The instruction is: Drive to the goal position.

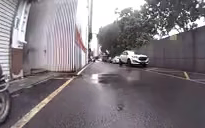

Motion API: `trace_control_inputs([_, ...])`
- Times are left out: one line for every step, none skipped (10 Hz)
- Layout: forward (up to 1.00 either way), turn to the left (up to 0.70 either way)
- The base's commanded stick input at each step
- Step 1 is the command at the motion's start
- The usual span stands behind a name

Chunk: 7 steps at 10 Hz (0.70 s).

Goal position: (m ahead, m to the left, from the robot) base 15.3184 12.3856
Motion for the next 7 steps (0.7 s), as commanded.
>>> trace_control_inputs([0.45, 0.0])
trace_control_inputs([0.44, 0.0])
trace_control_inputs([0.45, 0.0])
trace_control_inputs([0.45, 0.0])
trace_control_inputs([0.45, 0.0])
trace_control_inputs([0.45, 0.0])
trace_control_inputs([0.44, 0.0])
